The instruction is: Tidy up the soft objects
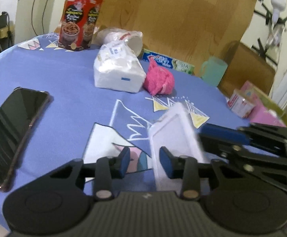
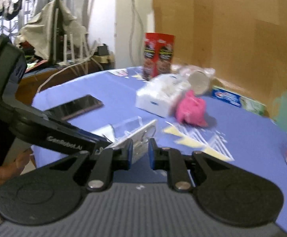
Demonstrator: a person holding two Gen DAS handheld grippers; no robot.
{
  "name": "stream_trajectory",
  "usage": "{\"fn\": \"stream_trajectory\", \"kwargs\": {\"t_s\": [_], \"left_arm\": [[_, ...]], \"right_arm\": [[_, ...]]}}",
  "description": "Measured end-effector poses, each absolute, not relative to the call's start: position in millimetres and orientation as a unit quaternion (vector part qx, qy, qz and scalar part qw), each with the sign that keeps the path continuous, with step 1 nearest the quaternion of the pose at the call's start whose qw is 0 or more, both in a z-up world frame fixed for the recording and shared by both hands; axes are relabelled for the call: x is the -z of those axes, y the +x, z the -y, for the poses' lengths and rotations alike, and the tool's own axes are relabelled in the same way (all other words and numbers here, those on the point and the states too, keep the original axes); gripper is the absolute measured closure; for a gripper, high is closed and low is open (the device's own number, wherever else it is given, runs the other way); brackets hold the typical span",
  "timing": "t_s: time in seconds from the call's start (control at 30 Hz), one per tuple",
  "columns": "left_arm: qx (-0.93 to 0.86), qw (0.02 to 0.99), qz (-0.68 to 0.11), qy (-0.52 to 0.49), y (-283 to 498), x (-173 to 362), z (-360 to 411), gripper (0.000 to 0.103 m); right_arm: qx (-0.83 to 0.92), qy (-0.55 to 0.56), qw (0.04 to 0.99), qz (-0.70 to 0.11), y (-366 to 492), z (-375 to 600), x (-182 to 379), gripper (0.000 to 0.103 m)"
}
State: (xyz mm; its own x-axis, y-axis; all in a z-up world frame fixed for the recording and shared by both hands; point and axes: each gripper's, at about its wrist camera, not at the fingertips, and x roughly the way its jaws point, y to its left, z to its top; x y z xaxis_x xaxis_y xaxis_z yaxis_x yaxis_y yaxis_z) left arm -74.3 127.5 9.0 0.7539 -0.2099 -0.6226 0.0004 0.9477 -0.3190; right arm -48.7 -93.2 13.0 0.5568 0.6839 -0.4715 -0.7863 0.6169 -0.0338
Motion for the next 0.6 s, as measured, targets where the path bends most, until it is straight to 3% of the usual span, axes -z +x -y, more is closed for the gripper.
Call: {"fn": "stream_trajectory", "kwargs": {"t_s": [0.07, 0.27, 0.37, 0.53, 0.6], "left_arm": [[0.040, 0.930, -0.334, -0.152, -86.4, -15.7, -139.0, 0.053], [0.006, 0.934, -0.306, -0.181, -110.9, -35.5, -173.5, 0.041], [-0.005, 0.934, -0.304, -0.187, -111.5, -38.4, -181.8, 0.040], [0.006, 0.928, -0.326, -0.183, -97.6, -30.1, -176.8, 0.038], [0.013, 0.927, -0.332, -0.175, -93.7, -26.2, -170.0, 0.033]], "right_arm": [[-0.429, -0.133, 0.871, -0.200, -47.3, 80.5, -13.1, 0.082], [-0.469, -0.106, 0.850, -0.216, -38.5, 56.8, -11.4, 0.077], [-0.484, -0.083, 0.843, -0.220, -39.8, 56.3, -11.2, 0.066], [-0.479, -0.077, 0.844, -0.227, -46.0, 67.9, -6.5, 0.031], [-0.490, -0.076, 0.832, -0.248, -47.8, 69.7, 0.4, 0.025]]}}
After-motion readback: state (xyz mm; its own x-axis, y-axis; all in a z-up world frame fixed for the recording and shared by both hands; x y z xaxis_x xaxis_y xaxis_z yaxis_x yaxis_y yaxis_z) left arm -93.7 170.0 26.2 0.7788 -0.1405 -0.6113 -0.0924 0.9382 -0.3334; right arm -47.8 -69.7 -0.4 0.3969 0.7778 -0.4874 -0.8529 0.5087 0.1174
